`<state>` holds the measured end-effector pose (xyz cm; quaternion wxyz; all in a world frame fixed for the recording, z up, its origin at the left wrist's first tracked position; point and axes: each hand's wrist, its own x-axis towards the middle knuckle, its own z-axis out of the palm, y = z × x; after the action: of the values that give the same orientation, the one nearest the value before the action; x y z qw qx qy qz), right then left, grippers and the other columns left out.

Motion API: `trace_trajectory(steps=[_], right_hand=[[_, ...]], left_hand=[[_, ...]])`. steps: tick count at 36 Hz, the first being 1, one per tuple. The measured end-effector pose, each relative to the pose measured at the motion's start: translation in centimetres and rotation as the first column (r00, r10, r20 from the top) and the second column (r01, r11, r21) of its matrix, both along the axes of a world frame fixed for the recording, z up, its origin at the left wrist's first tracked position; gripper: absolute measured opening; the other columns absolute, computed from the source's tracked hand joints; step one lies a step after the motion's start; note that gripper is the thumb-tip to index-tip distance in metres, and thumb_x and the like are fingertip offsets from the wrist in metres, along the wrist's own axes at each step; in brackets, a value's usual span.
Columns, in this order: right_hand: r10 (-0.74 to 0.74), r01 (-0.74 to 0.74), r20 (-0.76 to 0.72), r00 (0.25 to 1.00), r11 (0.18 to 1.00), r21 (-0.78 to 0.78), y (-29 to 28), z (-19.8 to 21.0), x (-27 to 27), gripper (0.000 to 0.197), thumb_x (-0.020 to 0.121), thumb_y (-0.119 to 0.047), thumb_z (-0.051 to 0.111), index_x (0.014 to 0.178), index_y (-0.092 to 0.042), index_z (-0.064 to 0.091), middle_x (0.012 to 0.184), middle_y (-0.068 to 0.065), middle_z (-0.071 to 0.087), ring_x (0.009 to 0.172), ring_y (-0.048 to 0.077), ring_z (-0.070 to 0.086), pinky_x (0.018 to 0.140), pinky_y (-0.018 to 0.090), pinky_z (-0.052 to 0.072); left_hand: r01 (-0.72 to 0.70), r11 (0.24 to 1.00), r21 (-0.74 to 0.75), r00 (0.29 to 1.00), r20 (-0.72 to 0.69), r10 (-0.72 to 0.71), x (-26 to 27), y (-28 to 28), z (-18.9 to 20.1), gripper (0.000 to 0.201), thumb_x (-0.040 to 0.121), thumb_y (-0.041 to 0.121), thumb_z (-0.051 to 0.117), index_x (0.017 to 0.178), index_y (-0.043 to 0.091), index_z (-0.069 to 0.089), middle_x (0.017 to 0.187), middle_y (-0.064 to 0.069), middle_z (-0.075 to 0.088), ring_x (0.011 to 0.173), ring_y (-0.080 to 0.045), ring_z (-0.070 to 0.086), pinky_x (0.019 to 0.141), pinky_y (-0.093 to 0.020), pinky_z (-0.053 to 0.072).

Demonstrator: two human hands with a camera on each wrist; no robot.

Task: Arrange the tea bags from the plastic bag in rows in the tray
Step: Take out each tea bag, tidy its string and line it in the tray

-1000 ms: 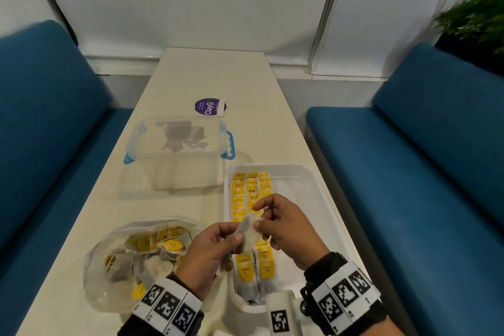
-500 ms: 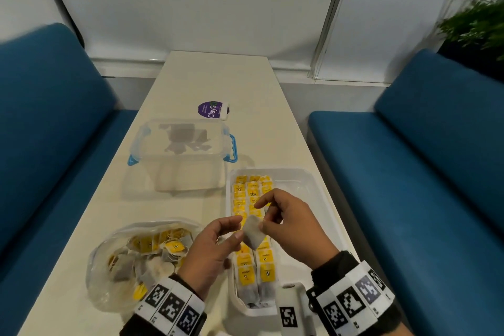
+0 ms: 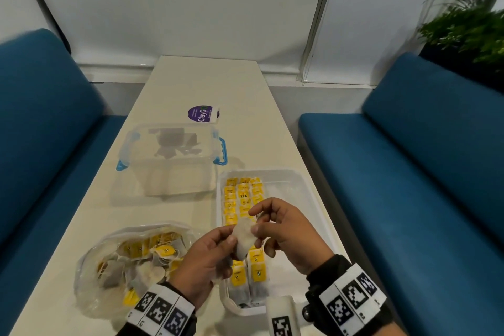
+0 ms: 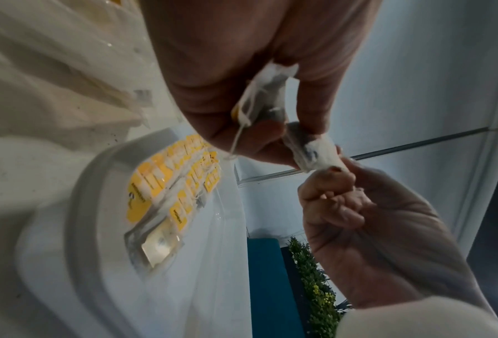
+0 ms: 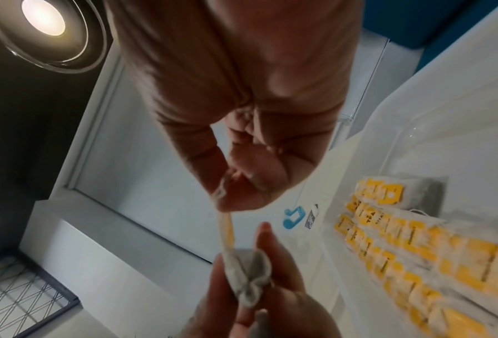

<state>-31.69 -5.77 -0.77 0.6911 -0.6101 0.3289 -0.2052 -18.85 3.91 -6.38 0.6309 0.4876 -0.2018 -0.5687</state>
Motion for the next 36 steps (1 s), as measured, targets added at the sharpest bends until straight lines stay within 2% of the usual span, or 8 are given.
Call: trace_trajectory(steps=[3, 6, 12, 16, 21, 27, 32, 36], right_hand=[[0.008, -0.01, 0.033, 0.999, 0.998, 0.057, -0.1, -0.1, -0.4, 0.019, 0.085, 0.009, 0.054, 0.097, -0.006, 0.058, 0.066, 0.007, 0.052, 0.05, 0.018, 0.057, 0.038, 0.022, 0.038], [0.046, -0.067, 0.12, 0.992, 0.981, 0.18, -0.3, 0.0, -0.9, 0.019, 0.093, 0.0, 0.045, 0.104, -0.009, 0.057, 0.067, 0.008, 0.057, 0.054, 0.02, 0.057, 0.038, 0.023, 0.039], [0.234, -0.233, -0.028, 0.972, 0.971, 0.052, -1.5, -0.4, -1.5, 0.037, 0.09, 0.007, 0.045, 0.108, -0.021, 0.062, 0.086, 0.009, 0.058, 0.056, 0.015, 0.055, 0.04, 0.02, 0.039], [0.309, -0.311, -0.075, 0.948, 0.95, -0.022, -2.4, -0.6, -2.0, 0.029, 0.085, 0.01, 0.053, 0.09, -0.016, 0.066, 0.073, -0.001, 0.065, 0.059, 0.013, 0.058, 0.044, 0.019, 0.041], [0.27, -0.281, -0.119, 0.955, 0.956, -0.085, -4.1, -0.9, -2.0, 0.014, 0.082, 0.003, 0.064, 0.082, -0.011, 0.067, 0.067, -0.002, 0.064, 0.059, 0.007, 0.057, 0.047, 0.018, 0.041], [0.004, -0.017, -0.203, 0.979, 0.998, -0.06, -7.7, -2.4, -1.1, 0.013, 0.082, -0.007, 0.069, 0.074, -0.015, 0.064, 0.075, 0.007, 0.058, 0.059, 0.014, 0.038, 0.049, 0.024, 0.026], [-0.019, -0.079, -0.426, 0.904, 0.974, -0.212, -10.4, -3.7, 0.4, 0.013, 0.09, 0.0, 0.053, 0.083, -0.011, 0.055, 0.068, 0.001, 0.054, 0.055, 0.009, 0.045, 0.037, 0.009, 0.03], [-0.042, -0.155, -0.577, 0.816, 0.945, -0.288, -11.7, -6.2, 2.1, 0.012, 0.089, -0.001, 0.053, 0.087, -0.013, 0.055, 0.065, -0.003, 0.048, 0.054, 0.007, 0.043, 0.034, 0.007, 0.03]], left_hand=[[-0.009, 1.0, -0.007, 1.0, -0.007, 0.009, -0.1, -0.2, 0.0, 0.029, 0.074, 0.017, 0.059, 0.098, 0.001, 0.063, 0.064, -0.007, 0.061, 0.047, -0.009, 0.046, 0.037, -0.018, 0.034], [0.005, 1.0, -0.008, 1.0, -0.005, -0.005, 0.0, -0.4, -0.2, 0.035, 0.072, 0.018, 0.074, 0.1, 0.0, 0.063, 0.069, -0.012, 0.058, 0.051, -0.014, 0.042, 0.037, -0.018, 0.032], [0.096, 0.995, -0.016, 0.994, -0.051, -0.097, -0.2, -1.2, -0.3, 0.078, 0.033, 0.045, 0.093, 0.099, 0.01, 0.069, 0.068, -0.016, 0.059, 0.05, -0.017, 0.04, 0.035, -0.016, 0.03], [0.14, 0.99, 0.021, 0.987, -0.08, -0.138, -0.5, -1.8, 0.1, 0.046, 0.069, 0.026, 0.068, 0.11, 0.006, 0.061, 0.062, -0.01, 0.059, 0.042, -0.013, 0.042, 0.034, -0.013, 0.027], [0.122, 0.991, 0.059, 0.989, -0.092, -0.117, -0.7, -2.7, 0.0, 0.037, 0.078, 0.018, 0.057, 0.112, 0.002, 0.058, 0.065, -0.01, 0.061, 0.044, -0.012, 0.046, 0.031, -0.013, 0.029], [-0.027, 0.985, 0.173, 0.996, -0.078, 0.041, -0.4, -3.8, -0.8, 0.022, 0.092, 0.019, 0.051, 0.105, 0.006, 0.062, 0.075, -0.008, 0.066, 0.05, -0.012, 0.054, 0.034, -0.014, 0.029], [-0.093, 0.969, 0.23, 0.994, -0.036, 0.104, -0.2, -3.8, -1.4, 0.021, 0.09, 0.02, 0.053, 0.104, 0.008, 0.064, 0.08, -0.006, 0.067, 0.058, -0.015, 0.054, 0.038, -0.017, 0.03], [-0.118, 0.964, 0.237, 0.991, -0.031, 0.129, -0.3, -3.6, -1.5, 0.02, 0.092, 0.017, 0.052, 0.106, 0.007, 0.062, 0.086, -0.01, 0.065, 0.056, -0.015, 0.056, 0.037, -0.017, 0.031]])
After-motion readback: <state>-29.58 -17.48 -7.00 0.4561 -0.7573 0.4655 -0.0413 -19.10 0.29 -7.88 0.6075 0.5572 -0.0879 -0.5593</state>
